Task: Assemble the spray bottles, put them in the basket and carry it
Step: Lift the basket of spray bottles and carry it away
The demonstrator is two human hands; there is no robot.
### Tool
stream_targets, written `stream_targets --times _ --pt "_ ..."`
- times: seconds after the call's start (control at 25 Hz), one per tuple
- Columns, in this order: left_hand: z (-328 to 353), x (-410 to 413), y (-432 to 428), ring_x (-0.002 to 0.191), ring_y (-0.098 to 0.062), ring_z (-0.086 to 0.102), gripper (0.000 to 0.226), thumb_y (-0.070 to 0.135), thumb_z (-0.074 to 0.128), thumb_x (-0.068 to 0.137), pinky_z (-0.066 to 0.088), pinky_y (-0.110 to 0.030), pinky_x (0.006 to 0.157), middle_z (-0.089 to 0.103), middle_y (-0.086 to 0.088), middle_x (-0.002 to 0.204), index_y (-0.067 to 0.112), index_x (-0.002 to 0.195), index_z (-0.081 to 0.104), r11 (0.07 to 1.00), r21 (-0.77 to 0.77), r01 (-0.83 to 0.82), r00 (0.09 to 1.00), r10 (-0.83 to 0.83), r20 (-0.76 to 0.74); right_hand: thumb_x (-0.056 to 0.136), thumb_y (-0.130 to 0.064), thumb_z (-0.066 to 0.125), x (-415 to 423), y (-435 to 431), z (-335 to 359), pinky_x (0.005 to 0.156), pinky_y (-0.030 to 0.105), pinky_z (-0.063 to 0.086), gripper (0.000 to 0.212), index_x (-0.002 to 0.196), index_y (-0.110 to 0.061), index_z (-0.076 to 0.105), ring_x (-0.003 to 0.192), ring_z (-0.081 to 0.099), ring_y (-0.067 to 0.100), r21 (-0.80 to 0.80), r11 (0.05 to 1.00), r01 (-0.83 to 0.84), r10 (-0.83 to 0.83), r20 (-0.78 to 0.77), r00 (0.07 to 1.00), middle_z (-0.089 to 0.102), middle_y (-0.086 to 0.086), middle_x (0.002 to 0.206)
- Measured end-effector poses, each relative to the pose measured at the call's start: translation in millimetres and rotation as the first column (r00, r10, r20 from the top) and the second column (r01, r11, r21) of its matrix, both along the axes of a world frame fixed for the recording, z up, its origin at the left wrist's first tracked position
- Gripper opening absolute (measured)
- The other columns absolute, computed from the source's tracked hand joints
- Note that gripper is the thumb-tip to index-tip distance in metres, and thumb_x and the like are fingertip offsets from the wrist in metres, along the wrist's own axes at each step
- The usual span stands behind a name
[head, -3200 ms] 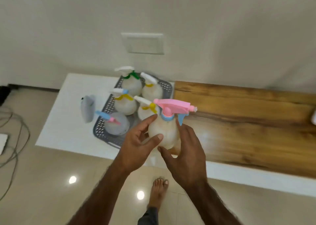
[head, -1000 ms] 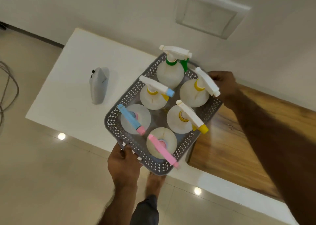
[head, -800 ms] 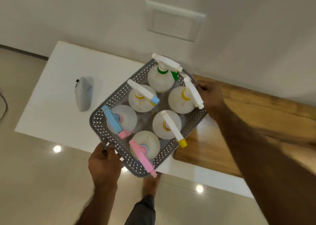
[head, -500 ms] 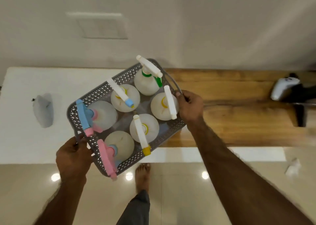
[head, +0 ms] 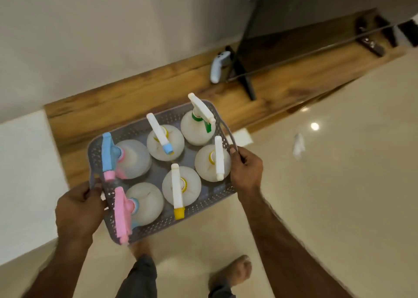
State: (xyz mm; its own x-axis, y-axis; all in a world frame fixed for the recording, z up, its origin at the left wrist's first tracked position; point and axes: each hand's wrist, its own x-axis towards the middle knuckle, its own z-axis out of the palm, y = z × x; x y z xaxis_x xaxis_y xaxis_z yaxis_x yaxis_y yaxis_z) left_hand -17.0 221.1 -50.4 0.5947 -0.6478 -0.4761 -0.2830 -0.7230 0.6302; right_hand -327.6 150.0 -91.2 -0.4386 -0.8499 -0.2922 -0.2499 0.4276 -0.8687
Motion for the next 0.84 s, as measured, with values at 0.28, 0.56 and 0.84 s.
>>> stream_targets --times 0.28,0.56,0.84 --pt "-8 -194 10 0.077 -0.04 0.073 0.032 0.031 0.061 0.102 0.061 -0.057 0.083 0.077 -0.016 0.078 0.011 0.084 0.076 0.969 0.061 0.239 0.971 -0.237 -0.035 0.099 -0.019 0.06 -207 86 0 0.07 0.038 0.054 0.024 0.083 -0.014 0.077 0.07 0.059 0.013 0.023 0.971 0.239 -0.239 -0.025 0.971 0.071 0.001 0.071" --pt "-57 -331 25 0.085 -0.043 0.075 0.028 0.031 0.063 0.102 0.061 -0.063 0.085 0.08 -0.019 0.091 0.01 0.092 0.078 0.944 0.065 0.323 0.944 -0.317 -0.093 0.097 -0.024 0.062 -350 125 -29 0.078 0.05 0.06 0.019 0.092 -0.019 0.08 0.08 0.071 0.024 0.071 0.943 0.325 -0.317 -0.106 0.943 0.077 -0.001 0.079" --pt "-129 -417 -11 0.081 -0.037 0.073 0.03 0.033 0.059 0.103 0.057 -0.043 0.076 0.079 -0.011 0.083 0.017 0.085 0.077 0.959 0.076 0.275 0.96 -0.269 -0.079 0.096 -0.024 0.066 -432 77 -92 0.068 0.031 0.052 0.029 0.08 -0.046 0.077 0.065 0.06 0.001 0.092 0.952 0.291 -0.284 -0.075 0.956 0.075 -0.014 0.07"
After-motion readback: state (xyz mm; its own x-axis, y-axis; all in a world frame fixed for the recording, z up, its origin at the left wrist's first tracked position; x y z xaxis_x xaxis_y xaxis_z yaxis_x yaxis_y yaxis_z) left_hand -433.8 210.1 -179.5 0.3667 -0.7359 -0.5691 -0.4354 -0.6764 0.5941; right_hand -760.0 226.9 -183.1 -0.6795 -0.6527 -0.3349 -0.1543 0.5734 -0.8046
